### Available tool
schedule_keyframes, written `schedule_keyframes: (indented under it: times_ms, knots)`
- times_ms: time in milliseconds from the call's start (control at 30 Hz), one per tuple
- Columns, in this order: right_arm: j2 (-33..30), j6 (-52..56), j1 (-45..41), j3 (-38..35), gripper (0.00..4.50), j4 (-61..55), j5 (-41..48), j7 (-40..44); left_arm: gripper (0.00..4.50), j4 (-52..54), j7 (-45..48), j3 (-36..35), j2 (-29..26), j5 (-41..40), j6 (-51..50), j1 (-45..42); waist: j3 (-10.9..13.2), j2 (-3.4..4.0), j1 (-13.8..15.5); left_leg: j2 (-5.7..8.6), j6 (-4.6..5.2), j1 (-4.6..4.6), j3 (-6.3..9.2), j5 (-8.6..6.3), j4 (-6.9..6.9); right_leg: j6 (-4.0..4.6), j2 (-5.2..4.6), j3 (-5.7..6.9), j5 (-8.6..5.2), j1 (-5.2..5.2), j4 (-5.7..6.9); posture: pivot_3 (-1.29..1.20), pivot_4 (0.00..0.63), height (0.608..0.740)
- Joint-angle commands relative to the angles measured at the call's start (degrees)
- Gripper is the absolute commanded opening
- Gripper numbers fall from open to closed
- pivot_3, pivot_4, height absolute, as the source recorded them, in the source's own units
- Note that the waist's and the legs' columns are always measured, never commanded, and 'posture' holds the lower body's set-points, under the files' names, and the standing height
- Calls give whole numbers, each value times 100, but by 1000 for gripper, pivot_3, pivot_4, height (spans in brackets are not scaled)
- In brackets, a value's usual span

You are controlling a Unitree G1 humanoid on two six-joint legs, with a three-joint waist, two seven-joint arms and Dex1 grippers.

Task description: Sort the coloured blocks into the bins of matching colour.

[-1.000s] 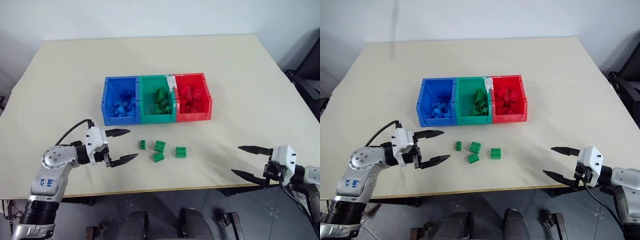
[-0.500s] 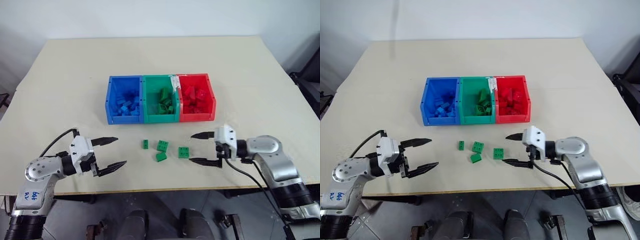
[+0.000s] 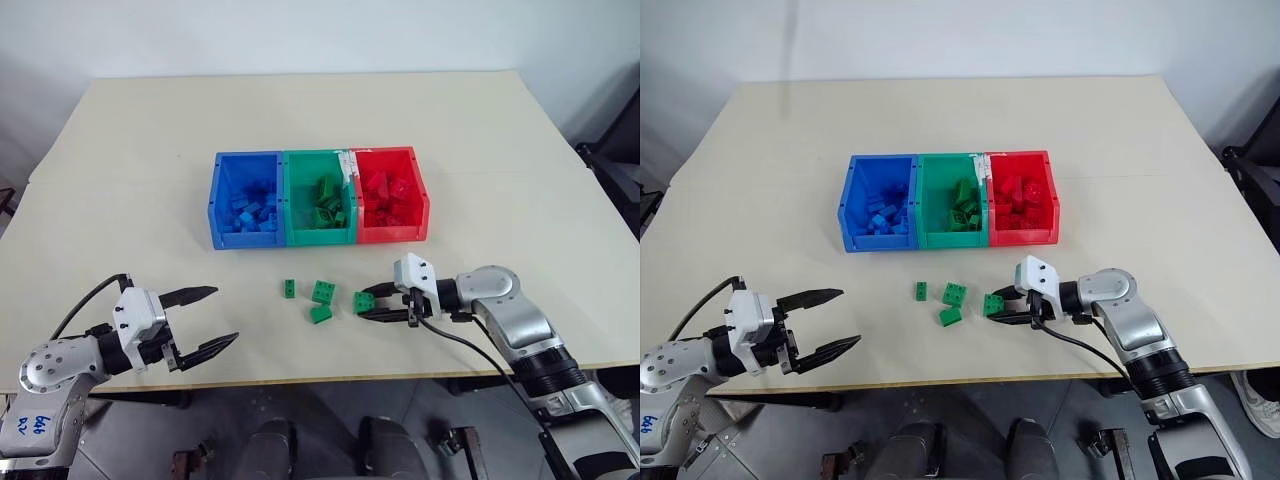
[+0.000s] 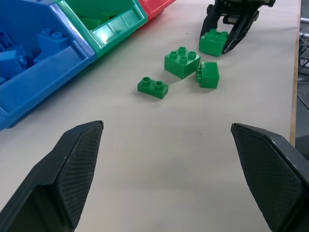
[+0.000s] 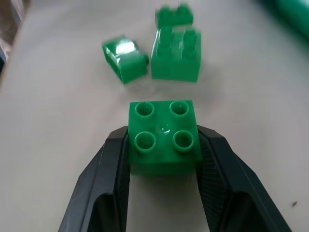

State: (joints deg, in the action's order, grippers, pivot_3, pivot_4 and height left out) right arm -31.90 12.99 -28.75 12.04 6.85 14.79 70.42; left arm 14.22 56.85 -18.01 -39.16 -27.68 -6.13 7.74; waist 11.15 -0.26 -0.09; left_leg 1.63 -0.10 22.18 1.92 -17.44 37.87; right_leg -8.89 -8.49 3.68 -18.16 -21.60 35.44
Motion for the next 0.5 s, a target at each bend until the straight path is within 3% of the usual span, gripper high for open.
schedule_keyframes:
  times_ms: [33, 233, 367, 500]
  knots:
    - [519, 1068, -842, -510, 1476, -336, 383, -1054, 4500, 278, -388, -273, 168, -297, -164, -11, 5, 9, -43, -2, 0, 0, 0, 0, 0, 0, 0, 0, 0, 0, 0, 0, 150, 740]
    - [1518, 1176, -2486, -505, 1476, 1157, -352, -2737, 4500, 361, -688, -296, 367, -268, -225, 41, 6, 11, -137, -6, -11, 0, -11, -3, -4, 9, 4, -7, -4, -35, 36, 0, 150, 740]
    - [1844, 453, -3059, -412, 1476, 2371, -790, -3117, 4500, 396, -851, -345, 454, -254, -212, 111, 5, 8, -149, 12, -3, 6, 0, -8, -13, 12, -3, -7, -3, -41, 42, 0, 150, 740]
    - [1975, -115, -3302, -535, 2756, 2915, -825, -3157, 4500, 496, -952, -454, 471, -302, -254, 253, 5, 9, -168, 21, 2, 21, -13, -10, -13, 12, -6, -11, -2, -63, 45, 0, 150, 740]
